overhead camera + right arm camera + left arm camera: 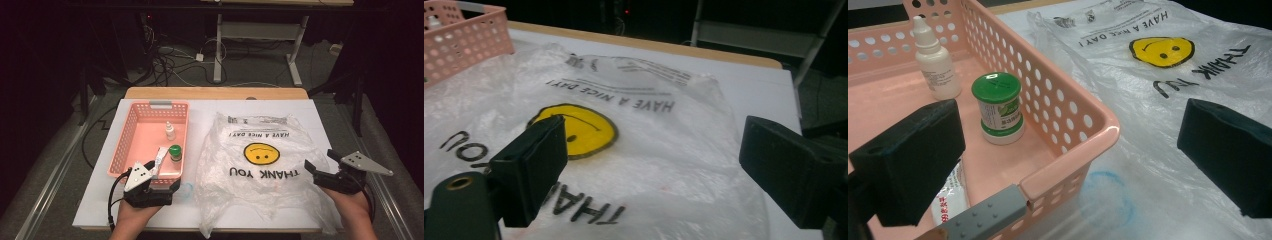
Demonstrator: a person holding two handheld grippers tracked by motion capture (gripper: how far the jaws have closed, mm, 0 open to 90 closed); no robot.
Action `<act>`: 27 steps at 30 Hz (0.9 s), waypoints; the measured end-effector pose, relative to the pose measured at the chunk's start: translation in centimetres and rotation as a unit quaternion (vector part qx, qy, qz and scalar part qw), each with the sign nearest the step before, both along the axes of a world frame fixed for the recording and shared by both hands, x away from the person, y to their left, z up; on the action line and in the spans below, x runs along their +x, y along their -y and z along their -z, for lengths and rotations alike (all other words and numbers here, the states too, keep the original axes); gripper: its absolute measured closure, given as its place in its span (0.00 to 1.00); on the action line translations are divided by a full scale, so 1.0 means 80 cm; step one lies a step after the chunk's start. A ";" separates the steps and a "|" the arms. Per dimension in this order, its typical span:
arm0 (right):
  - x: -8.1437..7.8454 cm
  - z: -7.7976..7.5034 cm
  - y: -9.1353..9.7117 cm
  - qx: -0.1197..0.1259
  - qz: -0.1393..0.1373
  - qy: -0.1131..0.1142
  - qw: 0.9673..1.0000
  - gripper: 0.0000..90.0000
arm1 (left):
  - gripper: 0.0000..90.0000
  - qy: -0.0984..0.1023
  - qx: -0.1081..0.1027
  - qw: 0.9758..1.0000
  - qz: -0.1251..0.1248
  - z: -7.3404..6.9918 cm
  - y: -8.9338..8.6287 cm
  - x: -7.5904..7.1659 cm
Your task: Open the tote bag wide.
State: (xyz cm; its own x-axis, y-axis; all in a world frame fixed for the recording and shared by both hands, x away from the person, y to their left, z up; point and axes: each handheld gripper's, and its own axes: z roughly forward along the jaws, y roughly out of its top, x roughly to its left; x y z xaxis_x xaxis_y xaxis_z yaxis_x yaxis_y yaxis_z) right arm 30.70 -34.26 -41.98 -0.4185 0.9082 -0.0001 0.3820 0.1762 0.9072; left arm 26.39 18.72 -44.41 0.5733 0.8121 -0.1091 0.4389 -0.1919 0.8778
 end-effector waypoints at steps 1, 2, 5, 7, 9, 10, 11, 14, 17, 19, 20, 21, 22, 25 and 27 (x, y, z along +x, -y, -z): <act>0.001 0.001 0.005 0.005 0.008 -0.004 1.000 0.16 | 0.00 0.000 0.000 1.000 0.000 0.000 0.000 0.000; 0.003 0.003 0.011 0.005 0.012 -0.006 1.000 0.17 | 0.00 0.001 0.000 1.000 0.000 0.000 0.000 0.000; 0.009 0.011 0.026 0.009 0.029 -0.022 0.999 0.19 | 0.00 0.001 0.001 1.000 0.000 0.000 0.000 0.000; 0.014 0.018 0.034 0.013 0.040 -0.036 0.998 0.21 | 0.00 0.000 0.001 1.000 0.000 0.000 0.000 0.000; 0.020 0.026 0.040 0.010 0.048 -0.052 0.997 0.23 | 0.00 0.000 0.002 1.000 0.000 0.000 0.001 0.000; 0.024 0.030 0.043 0.009 0.051 -0.060 0.997 0.23 | 0.00 0.000 0.002 1.000 0.000 0.000 0.001 0.000; 0.028 0.035 0.045 0.010 0.052 -0.069 0.996 0.24 | 0.00 0.001 0.002 1.000 0.000 0.000 0.002 0.000; 0.039 0.048 0.051 0.009 0.058 -0.093 0.994 0.26 | 0.00 0.001 0.003 1.000 0.001 0.000 0.002 0.000; 0.053 0.058 0.056 0.009 0.060 -0.112 0.992 0.27 | 0.00 0.001 0.005 1.000 0.004 0.000 0.004 -0.001; 0.058 0.061 0.058 0.009 0.062 -0.119 0.991 0.28 | 0.00 0.001 0.006 1.000 0.004 0.001 0.005 -0.001; 0.066 0.066 0.061 0.006 0.071 -0.126 0.989 0.29 | 0.00 0.001 0.007 1.000 0.006 0.001 0.006 -0.001; 0.070 0.067 0.064 0.004 0.076 -0.129 0.989 0.30 | 0.00 0.001 0.007 1.000 0.006 0.001 0.006 -0.001; 0.074 0.068 0.065 0.002 0.080 -0.134 0.988 0.30 | 0.00 0.001 0.007 1.000 0.006 0.001 0.006 -0.001; 0.080 0.068 0.065 -0.009 0.082 -0.142 0.986 0.31 | 0.00 0.001 0.008 1.000 0.008 0.000 0.007 -0.002; 0.087 0.071 0.063 -0.017 0.073 -0.170 0.983 0.34 | 0.00 0.001 0.009 1.000 0.008 0.001 0.008 -0.002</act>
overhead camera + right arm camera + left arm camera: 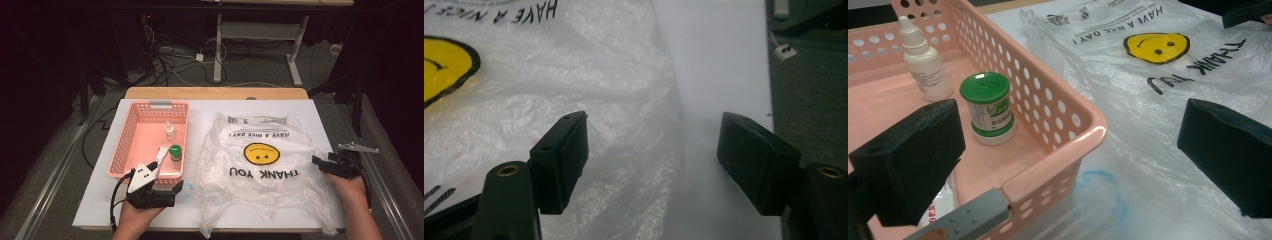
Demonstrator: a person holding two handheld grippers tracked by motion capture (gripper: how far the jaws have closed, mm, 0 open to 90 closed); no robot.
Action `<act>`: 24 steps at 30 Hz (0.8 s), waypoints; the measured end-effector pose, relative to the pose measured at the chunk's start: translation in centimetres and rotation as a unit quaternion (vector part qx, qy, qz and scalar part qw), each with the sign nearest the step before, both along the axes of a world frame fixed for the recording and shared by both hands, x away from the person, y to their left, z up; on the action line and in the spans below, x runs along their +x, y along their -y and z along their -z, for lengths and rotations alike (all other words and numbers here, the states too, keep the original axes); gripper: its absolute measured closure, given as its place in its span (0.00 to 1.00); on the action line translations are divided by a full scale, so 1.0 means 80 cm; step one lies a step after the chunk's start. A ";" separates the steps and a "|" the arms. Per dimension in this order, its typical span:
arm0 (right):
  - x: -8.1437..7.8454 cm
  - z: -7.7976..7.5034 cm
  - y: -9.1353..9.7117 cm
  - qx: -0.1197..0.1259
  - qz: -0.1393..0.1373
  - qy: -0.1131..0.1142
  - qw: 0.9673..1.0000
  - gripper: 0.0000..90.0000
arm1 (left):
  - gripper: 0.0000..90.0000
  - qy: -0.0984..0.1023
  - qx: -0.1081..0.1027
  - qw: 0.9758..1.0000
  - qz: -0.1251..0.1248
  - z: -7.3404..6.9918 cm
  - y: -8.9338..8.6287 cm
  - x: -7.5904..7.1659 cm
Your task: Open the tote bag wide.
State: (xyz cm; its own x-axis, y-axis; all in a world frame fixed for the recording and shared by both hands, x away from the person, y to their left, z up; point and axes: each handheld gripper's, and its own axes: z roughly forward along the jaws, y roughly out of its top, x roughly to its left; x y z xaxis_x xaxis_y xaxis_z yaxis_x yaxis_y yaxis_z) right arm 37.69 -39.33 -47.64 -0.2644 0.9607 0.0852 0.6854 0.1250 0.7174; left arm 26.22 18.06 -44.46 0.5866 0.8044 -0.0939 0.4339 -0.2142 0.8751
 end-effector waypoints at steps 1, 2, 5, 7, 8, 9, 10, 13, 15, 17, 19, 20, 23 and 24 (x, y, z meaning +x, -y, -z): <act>0.001 0.000 -0.001 -0.001 -0.004 -0.006 1.000 0.35 | 0.00 0.000 0.001 1.000 0.001 0.000 0.001 0.000; 0.001 0.001 -0.001 -0.002 -0.006 -0.008 1.000 0.38 | 0.00 0.000 0.002 1.000 0.002 0.000 0.002 0.000; -0.001 0.001 -0.004 -0.006 -0.030 -0.004 1.000 0.57 | 0.00 -0.001 0.003 1.000 0.003 0.001 0.003 0.000; -0.002 0.001 -0.008 -0.016 -0.047 -0.002 0.999 0.66 | 0.00 -0.001 0.003 1.000 0.003 0.001 0.003 -0.001; -0.002 0.001 -0.009 -0.020 -0.051 -0.001 0.998 0.68 | 0.00 -0.001 0.003 1.000 0.003 0.001 0.003 -0.001; -0.002 0.001 -0.009 -0.020 -0.051 -0.001 0.998 0.68 | 0.00 -0.001 0.003 1.000 0.003 0.001 0.003 -0.001; -0.003 0.001 -0.010 -0.023 -0.052 -0.002 0.998 0.76 | 0.00 -0.001 0.003 1.000 0.003 0.001 0.002 -0.001; -0.004 0.001 -0.013 -0.028 -0.067 -0.002 0.997 0.90 | 0.00 -0.001 0.003 1.000 0.003 0.000 0.002 -0.001; -0.005 0.001 -0.014 -0.027 -0.082 -0.002 0.996 0.99 | 0.00 0.000 0.002 1.000 0.003 0.000 0.001 -0.001; -0.005 0.001 -0.015 -0.026 -0.089 -0.001 0.996 1.00 | 0.00 0.000 0.002 1.000 0.003 0.000 0.001 -0.001; -0.006 0.001 -0.015 -0.028 -0.089 0.002 0.996 1.00 | 0.00 0.000 0.003 1.000 0.003 0.000 0.001 -0.001; -0.008 0.000 -0.016 -0.032 -0.084 0.010 0.996 1.00 | 0.00 0.000 0.002 1.000 0.004 0.000 0.001 -0.001; -0.010 -0.002 -0.009 -0.014 -0.063 0.023 0.998 1.00 | 0.00 0.000 0.002 1.000 0.005 -0.001 0.001 -0.002; -0.010 -0.002 -0.006 -0.006 -0.056 0.025 0.998 1.00 | 0.00 0.000 0.002 1.000 0.004 -0.001 0.001 -0.002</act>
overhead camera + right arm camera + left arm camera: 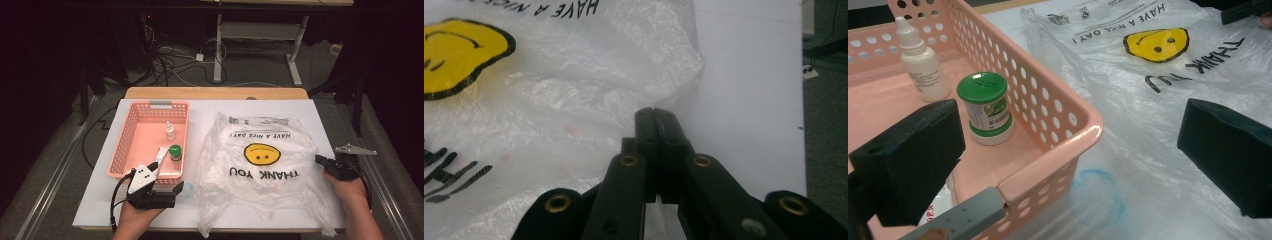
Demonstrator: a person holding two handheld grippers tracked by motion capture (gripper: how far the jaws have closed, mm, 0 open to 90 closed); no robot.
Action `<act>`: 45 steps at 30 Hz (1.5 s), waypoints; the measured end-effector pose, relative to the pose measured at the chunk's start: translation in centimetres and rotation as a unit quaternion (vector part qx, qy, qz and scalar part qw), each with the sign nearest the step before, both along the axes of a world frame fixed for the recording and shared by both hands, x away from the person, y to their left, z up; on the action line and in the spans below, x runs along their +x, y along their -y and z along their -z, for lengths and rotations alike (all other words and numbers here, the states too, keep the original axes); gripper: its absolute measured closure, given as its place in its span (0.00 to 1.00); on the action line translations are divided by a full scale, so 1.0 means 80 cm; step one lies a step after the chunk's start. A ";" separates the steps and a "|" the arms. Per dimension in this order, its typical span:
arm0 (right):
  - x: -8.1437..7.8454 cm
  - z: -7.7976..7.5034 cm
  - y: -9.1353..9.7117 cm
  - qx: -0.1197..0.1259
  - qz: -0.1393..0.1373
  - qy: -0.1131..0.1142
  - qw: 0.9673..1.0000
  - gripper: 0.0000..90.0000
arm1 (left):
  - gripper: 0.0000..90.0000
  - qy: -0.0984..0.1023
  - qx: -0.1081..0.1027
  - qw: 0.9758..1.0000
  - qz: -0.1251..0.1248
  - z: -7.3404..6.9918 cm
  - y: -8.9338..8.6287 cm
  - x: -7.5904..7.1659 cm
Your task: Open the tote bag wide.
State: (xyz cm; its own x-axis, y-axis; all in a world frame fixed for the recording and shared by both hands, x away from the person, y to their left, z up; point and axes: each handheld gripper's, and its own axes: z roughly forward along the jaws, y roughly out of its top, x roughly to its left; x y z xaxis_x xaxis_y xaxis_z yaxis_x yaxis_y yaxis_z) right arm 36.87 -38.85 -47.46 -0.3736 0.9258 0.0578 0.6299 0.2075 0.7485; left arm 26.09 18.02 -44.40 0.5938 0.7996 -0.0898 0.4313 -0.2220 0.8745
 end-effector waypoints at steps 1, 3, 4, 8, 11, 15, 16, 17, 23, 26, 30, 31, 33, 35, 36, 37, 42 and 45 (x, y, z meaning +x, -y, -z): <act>0.000 0.000 0.002 0.004 0.005 0.002 1.000 1.00 | 0.00 0.000 0.000 1.000 0.000 0.000 0.000 0.000; -0.002 -0.002 0.005 -0.005 0.018 0.009 1.000 1.00 | 0.00 0.000 0.000 1.000 0.000 0.000 -0.001 0.000; -0.002 -0.002 0.005 -0.005 0.018 0.009 1.000 1.00 | 0.00 0.000 0.000 1.000 0.000 0.000 -0.001 0.000; -0.014 -0.004 0.025 -0.005 0.055 0.026 0.998 1.00 | 0.00 -0.001 0.000 1.000 0.000 0.000 -0.001 0.000; -0.029 -0.006 0.041 -0.006 0.074 0.033 0.997 1.00 | 0.00 0.000 -0.001 1.000 0.000 -0.001 -0.001 0.000; -0.047 -0.007 0.052 -0.005 0.089 0.034 0.995 1.00 | 0.00 0.002 -0.001 1.000 -0.001 -0.002 -0.002 0.000; -0.054 -0.006 0.053 -0.002 0.093 0.034 0.995 1.00 | 0.00 0.002 -0.002 1.000 -0.001 -0.003 -0.002 0.000; -0.068 -0.003 0.047 -0.013 0.085 0.031 0.996 1.00 | 0.00 0.003 -0.002 1.000 -0.001 -0.003 -0.003 0.001; -0.093 -0.007 0.020 -0.014 0.048 0.027 0.998 1.00 | 0.00 0.005 -0.006 1.000 -0.005 -0.005 -0.007 0.000; -0.101 -0.005 0.002 -0.011 0.020 0.020 1.000 1.00 | 0.00 0.005 -0.008 1.000 -0.009 -0.007 -0.009 0.002; -0.106 -0.002 -0.014 -0.006 -0.008 0.010 1.000 1.00 | 0.00 0.005 0.002 1.000 -0.011 -0.008 -0.009 0.003; -0.109 -0.001 -0.022 -0.010 -0.022 0.007 1.000 0.99 | 0.00 0.002 0.004 1.000 -0.010 -0.008 -0.009 0.003; -0.110 -0.001 -0.025 -0.014 -0.031 0.008 0.999 0.91 | 0.00 -0.005 0.007 1.000 -0.003 -0.009 -0.009 0.004; -0.112 -0.006 -0.022 -0.012 -0.029 0.015 0.999 0.80 | 0.00 -0.006 0.007 1.000 0.001 -0.009 -0.008 0.004; -0.113 -0.011 -0.019 -0.005 -0.023 0.023 0.999 0.75 | 0.00 -0.005 0.008 1.000 0.004 -0.010 -0.008 0.003; -0.113 -0.015 -0.017 -0.001 -0.018 0.034 0.999 0.72 | 0.00 -0.006 0.009 1.000 0.007 -0.010 -0.007 0.003; -0.094 -0.038 -0.014 0.011 -0.023 0.070 0.997 0.61 | 0.00 -0.015 0.002 1.000 0.015 -0.014 -0.007 0.002; -0.062 -0.048 -0.017 0.016 -0.024 0.082 0.996 0.57 | 0.00 -0.019 -0.007 1.000 0.013 -0.014 -0.008 0.004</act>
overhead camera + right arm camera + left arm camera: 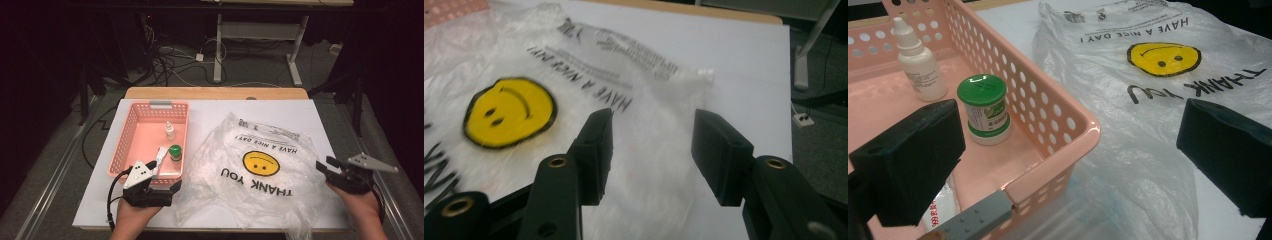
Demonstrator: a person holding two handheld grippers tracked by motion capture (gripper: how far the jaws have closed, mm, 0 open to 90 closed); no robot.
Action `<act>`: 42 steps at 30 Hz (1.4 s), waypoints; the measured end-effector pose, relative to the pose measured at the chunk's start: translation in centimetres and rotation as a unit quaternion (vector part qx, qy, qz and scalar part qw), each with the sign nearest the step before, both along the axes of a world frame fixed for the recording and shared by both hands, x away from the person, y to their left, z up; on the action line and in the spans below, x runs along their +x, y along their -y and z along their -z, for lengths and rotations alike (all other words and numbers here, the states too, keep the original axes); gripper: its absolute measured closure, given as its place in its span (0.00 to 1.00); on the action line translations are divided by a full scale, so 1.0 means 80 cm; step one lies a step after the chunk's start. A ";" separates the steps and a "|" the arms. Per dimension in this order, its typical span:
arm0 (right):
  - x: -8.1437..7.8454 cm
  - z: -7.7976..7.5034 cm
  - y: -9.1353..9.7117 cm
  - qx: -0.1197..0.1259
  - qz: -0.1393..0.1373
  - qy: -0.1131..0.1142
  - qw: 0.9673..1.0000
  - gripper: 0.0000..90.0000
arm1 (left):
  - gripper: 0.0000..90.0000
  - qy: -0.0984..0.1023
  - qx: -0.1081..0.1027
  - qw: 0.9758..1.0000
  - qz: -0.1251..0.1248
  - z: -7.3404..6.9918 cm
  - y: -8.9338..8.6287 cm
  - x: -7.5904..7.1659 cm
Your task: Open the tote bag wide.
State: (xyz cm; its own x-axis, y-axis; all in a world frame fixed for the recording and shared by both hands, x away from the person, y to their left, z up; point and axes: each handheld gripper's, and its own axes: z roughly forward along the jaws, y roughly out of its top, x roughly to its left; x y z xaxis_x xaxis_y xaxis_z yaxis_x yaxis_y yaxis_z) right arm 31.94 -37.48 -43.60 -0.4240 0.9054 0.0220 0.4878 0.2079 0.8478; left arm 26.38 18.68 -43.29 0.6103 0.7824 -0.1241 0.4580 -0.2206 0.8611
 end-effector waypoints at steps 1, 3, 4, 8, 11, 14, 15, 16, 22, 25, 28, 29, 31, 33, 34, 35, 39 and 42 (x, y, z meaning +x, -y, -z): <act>0.013 -0.002 -0.001 -0.002 0.001 0.001 1.000 0.56 | 0.00 0.000 -0.002 1.000 -0.001 0.001 0.000 0.000; 0.042 -0.002 -0.002 0.004 0.007 -0.005 1.000 0.52 | 0.00 0.000 -0.004 1.000 0.001 0.005 -0.001 0.001; 0.056 -0.001 -0.001 0.009 0.011 -0.006 1.000 0.51 | 0.00 0.000 -0.004 1.000 0.001 0.005 -0.001 0.001; 0.107 0.010 -0.009 0.005 0.016 -0.026 1.000 0.45 | 0.00 0.004 -0.010 1.000 0.001 0.008 -0.002 0.002; 0.129 0.019 -0.013 0.005 0.021 -0.033 0.999 0.41 | 0.00 0.007 -0.010 1.000 -0.001 0.008 -0.002 0.001; 0.142 0.026 -0.015 -0.002 0.027 -0.051 0.998 0.32 | 0.00 0.010 -0.008 1.000 0.003 0.008 -0.002 -0.001; 0.152 0.035 -0.016 -0.002 0.021 -0.081 0.996 0.21 | 0.00 0.011 -0.010 1.000 0.005 0.008 -0.002 -0.001; 0.155 0.039 -0.016 -0.004 0.020 -0.094 0.995 0.17 | 0.00 0.012 -0.012 1.000 0.007 0.008 -0.001 -0.001; 0.157 0.055 -0.023 -0.046 -0.014 -0.121 0.991 0.23 | 0.00 0.013 -0.007 1.000 0.013 0.009 0.003 -0.001; 0.149 0.056 -0.034 -0.077 -0.033 -0.110 0.990 0.38 | 0.00 0.013 -0.006 1.000 0.013 0.009 0.004 -0.002; 0.144 0.056 -0.033 -0.073 -0.051 -0.100 0.991 0.60 | 0.00 0.014 -0.006 1.000 0.013 0.008 0.005 -0.002; 0.144 0.056 -0.033 -0.073 -0.051 -0.100 0.991 0.60 | 0.00 0.014 -0.005 1.000 0.014 0.008 0.005 -0.002; 0.142 0.055 -0.032 -0.066 -0.064 -0.098 0.991 0.74 | 0.00 0.013 -0.005 1.000 0.014 0.009 0.005 -0.002; 0.140 0.055 -0.031 -0.054 -0.079 -0.103 0.990 0.98 | 0.00 0.013 -0.005 1.000 0.014 0.008 0.005 -0.002; 0.140 0.055 -0.031 -0.054 -0.079 -0.103 0.990 0.98 | 0.00 0.014 -0.006 1.000 0.014 0.008 0.006 -0.003; 0.141 0.055 -0.030 -0.043 -0.082 -0.108 0.990 1.00 | 0.00 0.014 -0.007 1.000 0.015 0.008 0.006 -0.003; 0.144 0.051 -0.025 -0.029 -0.059 -0.097 0.993 1.00 | 0.00 0.012 -0.006 1.000 0.016 0.008 0.005 -0.002; 0.148 0.045 -0.020 -0.023 -0.039 -0.081 0.996 1.00 | 0.00 0.011 -0.008 1.000 0.016 0.008 0.005 -0.003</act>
